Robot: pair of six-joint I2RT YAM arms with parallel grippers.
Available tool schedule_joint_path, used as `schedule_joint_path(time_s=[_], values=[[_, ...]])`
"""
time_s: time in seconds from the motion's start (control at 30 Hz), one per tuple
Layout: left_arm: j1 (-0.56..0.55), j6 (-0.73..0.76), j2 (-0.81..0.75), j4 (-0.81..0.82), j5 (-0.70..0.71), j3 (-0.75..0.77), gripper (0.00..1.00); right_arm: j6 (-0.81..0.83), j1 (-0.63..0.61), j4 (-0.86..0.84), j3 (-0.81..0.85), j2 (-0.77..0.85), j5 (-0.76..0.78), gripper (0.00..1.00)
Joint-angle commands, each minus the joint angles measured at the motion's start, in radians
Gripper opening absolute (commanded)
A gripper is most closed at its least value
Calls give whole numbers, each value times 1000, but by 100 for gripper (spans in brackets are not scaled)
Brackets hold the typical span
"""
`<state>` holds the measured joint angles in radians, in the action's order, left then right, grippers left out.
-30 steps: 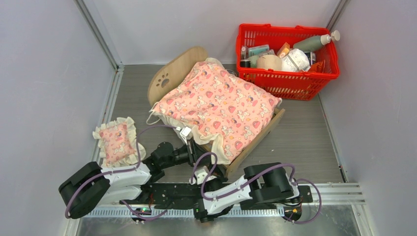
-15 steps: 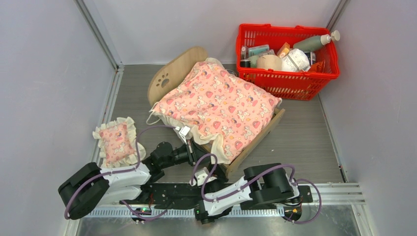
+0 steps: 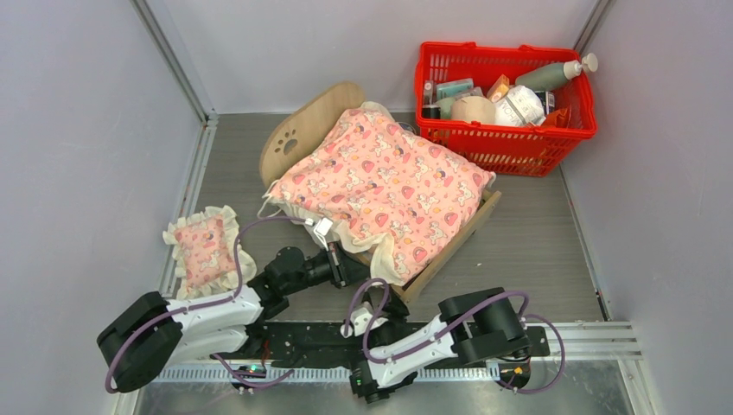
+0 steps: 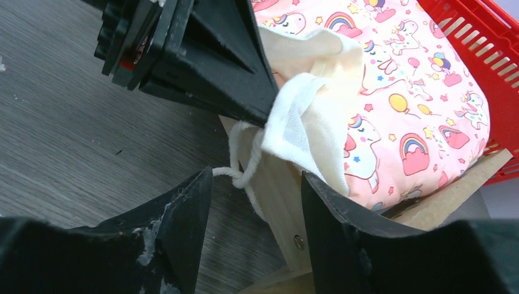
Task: Set up the pet bed
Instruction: Tie the ropes to the bed frame.
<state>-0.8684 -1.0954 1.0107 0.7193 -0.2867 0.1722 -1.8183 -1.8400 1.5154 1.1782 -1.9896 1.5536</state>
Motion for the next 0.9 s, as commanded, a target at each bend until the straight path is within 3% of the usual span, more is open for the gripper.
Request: schedule_joint_path(time_s=[0.0, 0.1, 0.3, 0.57, 0.7, 0.8, 0.87], values=[[-3, 33, 12, -6, 33, 39, 0, 48, -2, 39, 8, 58, 132, 67], [-3, 41, 9, -18, 39, 44, 0, 81, -4, 40, 31, 32, 106, 84], [-3, 61, 11, -55, 38, 65, 0, 71, -15, 40, 11, 57, 56, 96], [-3, 81, -15, -95, 59, 65, 0, 157, -37, 38, 28, 107, -34, 99], [-3, 105, -36, -126, 72, 66, 0, 223, -40, 39, 53, 145, -96, 96], [-3, 135, -61, -178, 97, 72, 0, 259, -48, 37, 134, 182, -101, 96], [-3, 150, -76, -205, 111, 76, 0, 376, -47, 37, 225, 190, -94, 96]])
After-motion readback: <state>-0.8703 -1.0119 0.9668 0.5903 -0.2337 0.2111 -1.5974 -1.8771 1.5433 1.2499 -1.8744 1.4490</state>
